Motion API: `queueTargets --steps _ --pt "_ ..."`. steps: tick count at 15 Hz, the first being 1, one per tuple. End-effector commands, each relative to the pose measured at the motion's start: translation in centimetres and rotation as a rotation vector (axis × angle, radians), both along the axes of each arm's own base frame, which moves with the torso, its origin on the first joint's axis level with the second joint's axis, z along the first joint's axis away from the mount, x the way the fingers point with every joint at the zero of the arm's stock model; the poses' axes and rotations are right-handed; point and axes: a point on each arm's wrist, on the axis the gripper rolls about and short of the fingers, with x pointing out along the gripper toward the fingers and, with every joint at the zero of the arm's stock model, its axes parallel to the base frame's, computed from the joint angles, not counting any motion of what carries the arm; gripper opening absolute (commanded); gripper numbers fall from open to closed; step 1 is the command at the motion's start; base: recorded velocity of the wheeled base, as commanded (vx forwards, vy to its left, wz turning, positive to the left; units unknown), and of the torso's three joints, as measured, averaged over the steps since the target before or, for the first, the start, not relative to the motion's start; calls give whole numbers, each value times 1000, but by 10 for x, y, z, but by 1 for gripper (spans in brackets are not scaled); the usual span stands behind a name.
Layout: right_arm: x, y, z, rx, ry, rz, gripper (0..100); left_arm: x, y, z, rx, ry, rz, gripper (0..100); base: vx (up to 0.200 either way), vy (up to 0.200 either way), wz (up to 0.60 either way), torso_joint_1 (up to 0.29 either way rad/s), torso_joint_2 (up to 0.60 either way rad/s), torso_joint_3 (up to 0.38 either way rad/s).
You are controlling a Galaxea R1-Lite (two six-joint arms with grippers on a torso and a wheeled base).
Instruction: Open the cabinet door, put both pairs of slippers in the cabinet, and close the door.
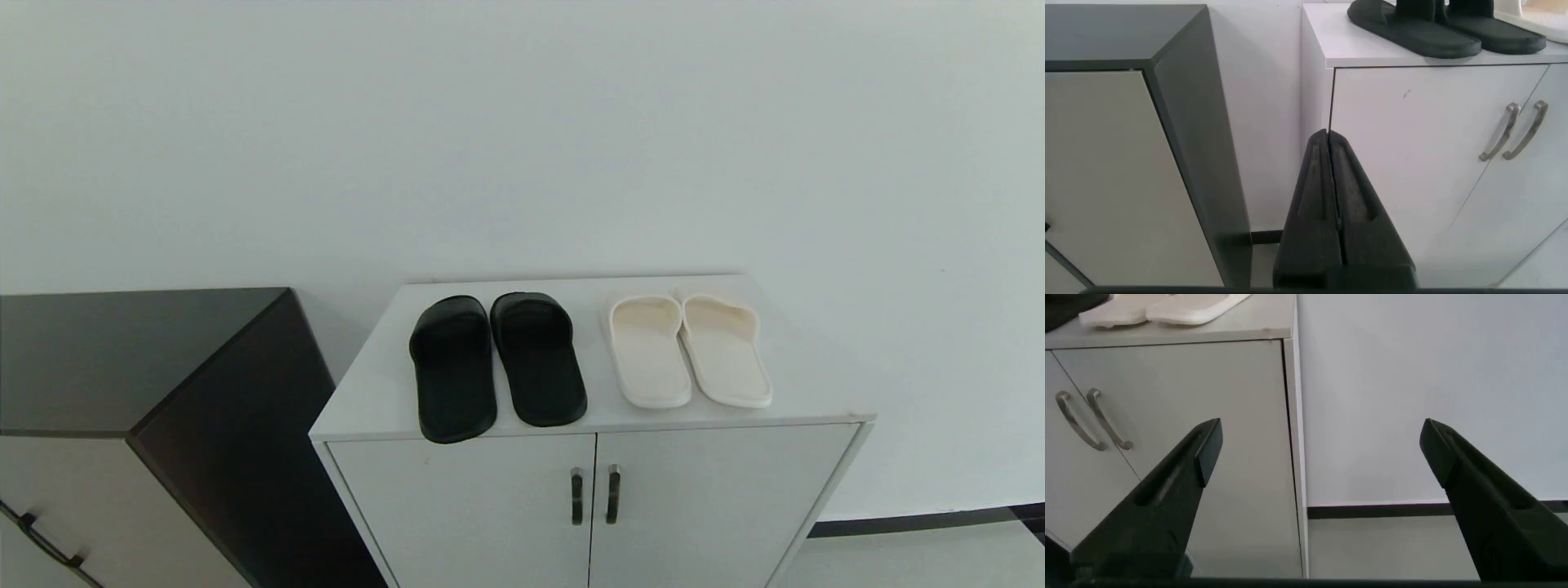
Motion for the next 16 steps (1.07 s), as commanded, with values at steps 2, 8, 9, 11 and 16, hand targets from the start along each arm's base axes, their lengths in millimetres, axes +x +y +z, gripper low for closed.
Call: queueTargets --steps 2,8,9,11,16 --pt "0 0 0 19 -2 -4 100 0 0 0 -2 -1 0 0 0 0 0 0 0 0" --pt "-7 1 82 29 -50 57 100 0 0 0 1 -1 0 0 0 0 0 0 0 0" --pt "7 3 84 34 44 146 100 0 0 0 0 1 0 0 0 0 0 0 0 0" --pt "47 6 86 69 269 258 100 0 0 0 4 1 -1 0 0 0 0 0 0 0" --pt "110 31 112 30 316 413 100 0 0 0 12 1 -3 0 0 0 0 0 0 0"
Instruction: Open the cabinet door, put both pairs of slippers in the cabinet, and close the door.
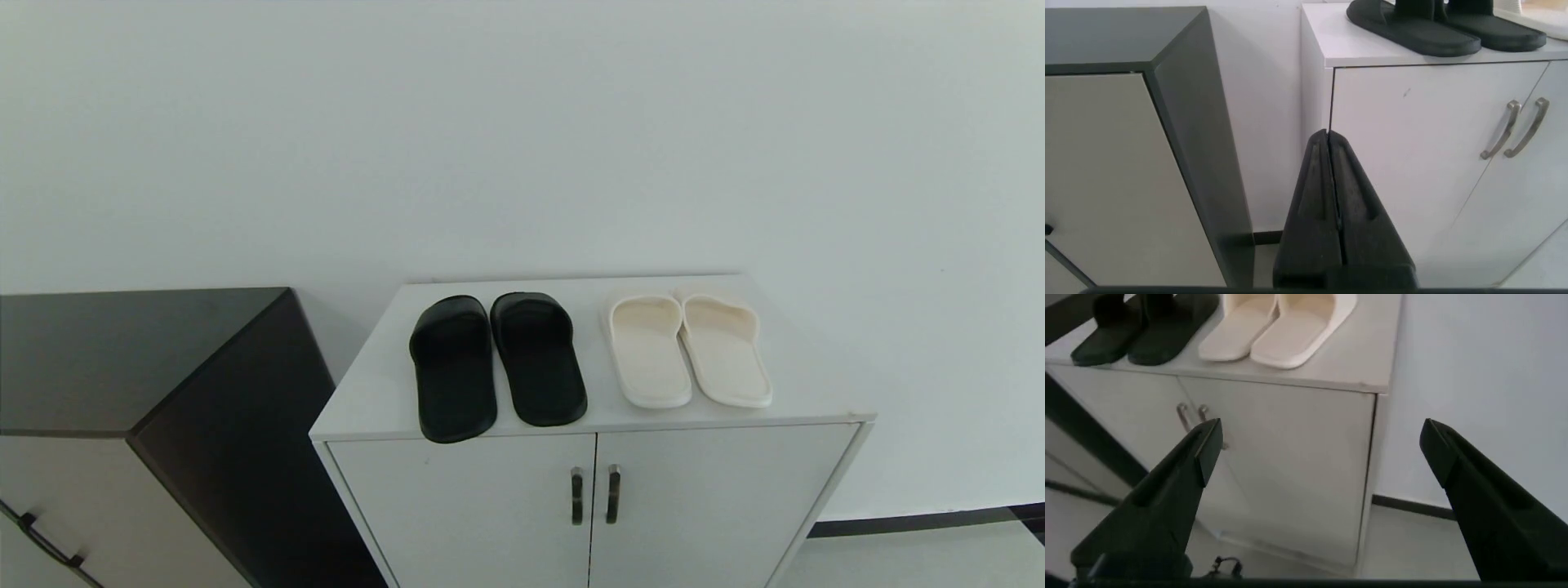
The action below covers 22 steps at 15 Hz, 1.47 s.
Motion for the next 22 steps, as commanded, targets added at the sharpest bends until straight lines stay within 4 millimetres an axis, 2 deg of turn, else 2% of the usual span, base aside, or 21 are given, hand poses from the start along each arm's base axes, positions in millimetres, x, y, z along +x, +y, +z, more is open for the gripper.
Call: queueTargets --steps 1,3,4,7,8,10,13,15,17,22 --pt "53 45 26 1 113 107 100 0 0 0 -1 1 0 0 0 0 0 0 0 0" --pt "68 88 46 51 138 99 100 0 0 0 1 3 0 0 0 0 0 0 0 0" --pt "76 99 51 54 140 87 100 0 0 0 1 3 0 0 0 0 0 0 0 0" --pt "119 141 64 59 150 -1 100 0 0 0 -1 3 -1 0 0 0 0 0 0 0" --pt "130 150 62 37 146 -53 100 0 0 0 -1 3 -1 0 0 0 0 0 0 0" --pt "154 180 55 2 130 -132 100 0 0 0 -1 3 -1 0 0 0 0 0 0 0" --pt "187 208 34 -37 140 -222 100 0 0 0 -1 3 0 0 0 0 0 0 0 0" --pt "209 219 20 -14 94 -267 100 0 0 0 -1 3 0 0 0 0 0 0 0 0" --pt "227 217 8 -23 64 -296 100 0 0 0 -2 3 0 0 0 0 0 0 0 0" --pt "244 203 6 -34 53 -312 100 0 0 0 -4 1 0 0 0 0 0 0 0 0"
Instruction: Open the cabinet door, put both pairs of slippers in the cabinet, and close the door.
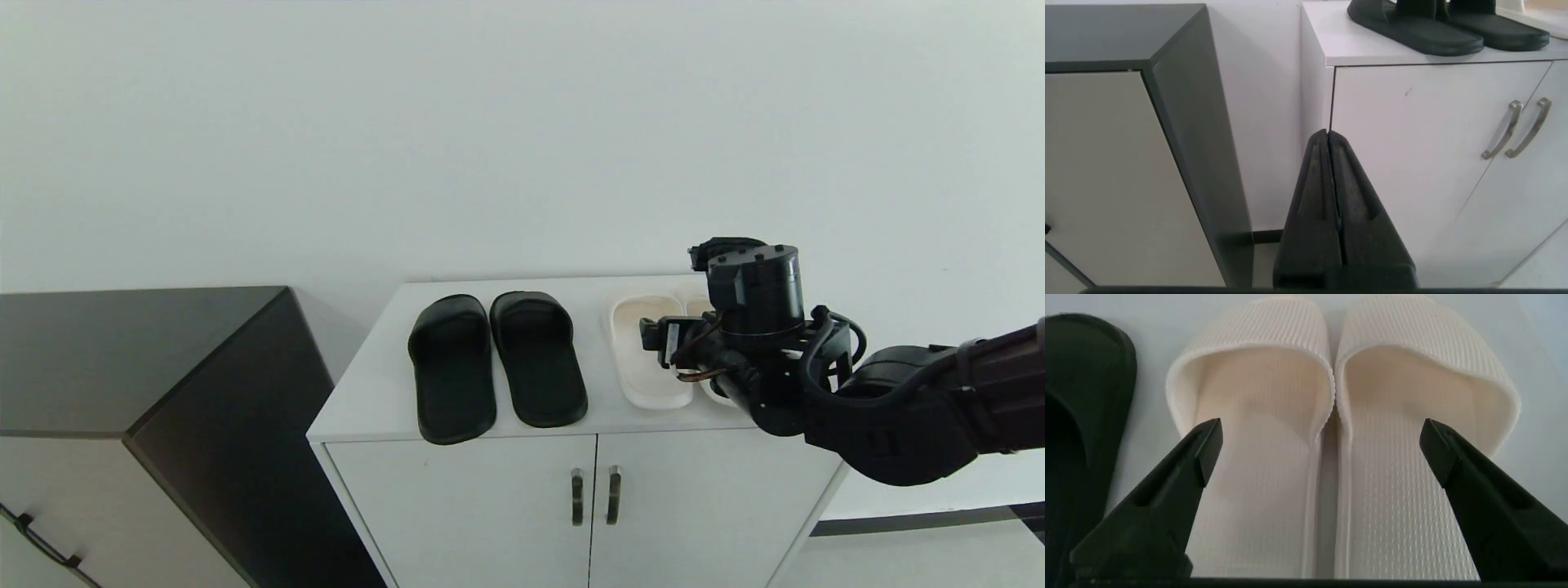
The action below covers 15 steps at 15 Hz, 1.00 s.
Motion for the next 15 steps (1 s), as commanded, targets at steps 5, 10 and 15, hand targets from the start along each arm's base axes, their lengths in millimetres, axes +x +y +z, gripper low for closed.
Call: queueTargets --steps 5,10,15 --pt "32 -13 -16 7 12 0 100 0 0 0 0 2 0 0 0 0 0 0 0 0" --pt "50 -11 -14 -6 -29 25 100 0 0 0 0 0 0 0 0 0 0 0 0 0" --pt "62 -8 -18 -32 -36 25 0 0 0 0 -2 2 0 0 0 0 0 0 0 0"
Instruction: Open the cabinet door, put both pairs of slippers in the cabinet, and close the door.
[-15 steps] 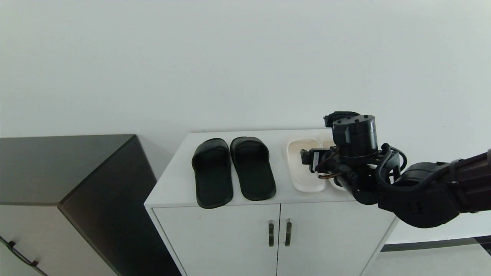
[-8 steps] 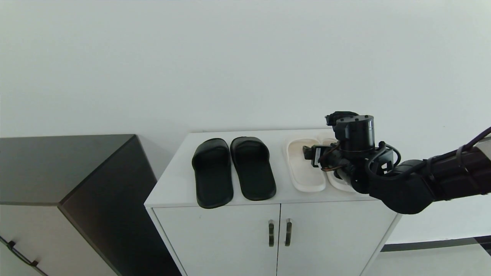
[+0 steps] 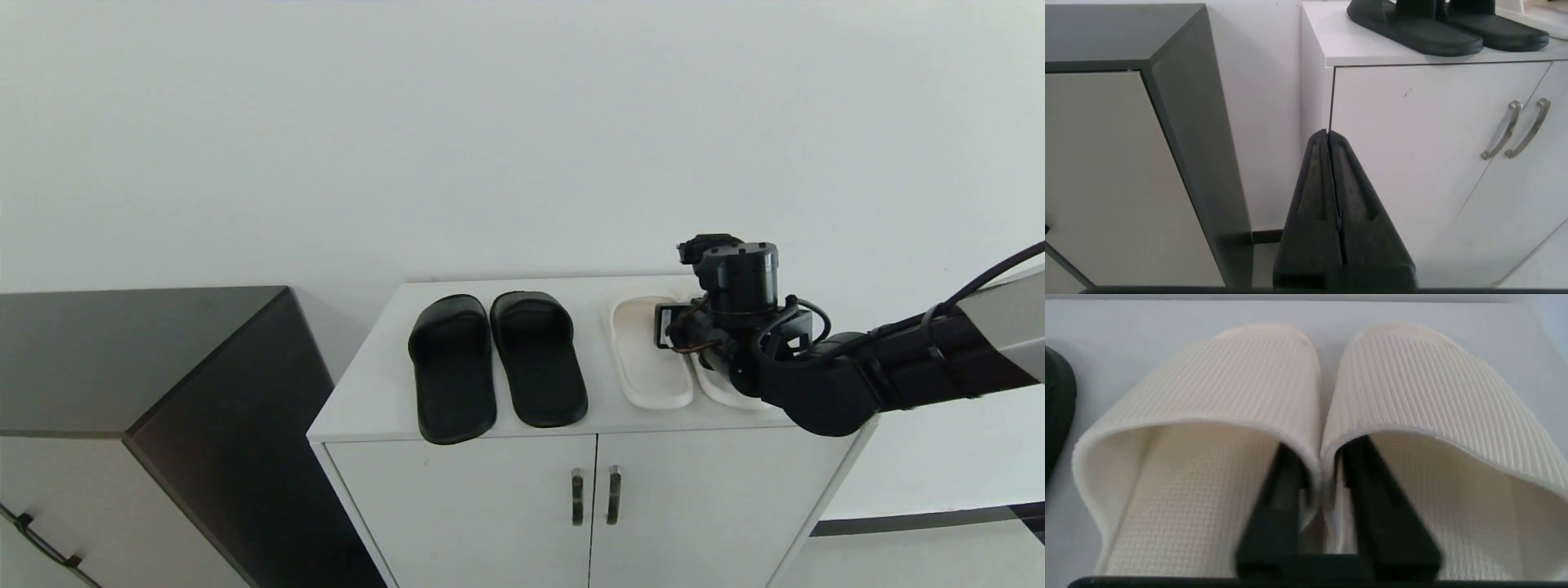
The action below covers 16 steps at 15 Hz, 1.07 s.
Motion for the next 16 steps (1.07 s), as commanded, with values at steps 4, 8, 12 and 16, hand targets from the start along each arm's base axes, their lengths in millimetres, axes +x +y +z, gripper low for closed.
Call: queueTargets --steps 4,8,12,16 --pt "-4 -2 13 -14 -39 7 0 0 0 0 0 2 0 0 0 0 0 0 0 0" --pt "-41 0 52 1 -108 74 0 0 0 0 -2 0 0 0 0 0 0 0 0 0" --pt "-121 -11 61 21 -36 424 0 0 0 0 -2 0 0 0 0 0 0 0 0 0" --pt "-161 -28 46 41 80 735 0 0 0 0 3 2 0 0 0 0 0 0 0 0"
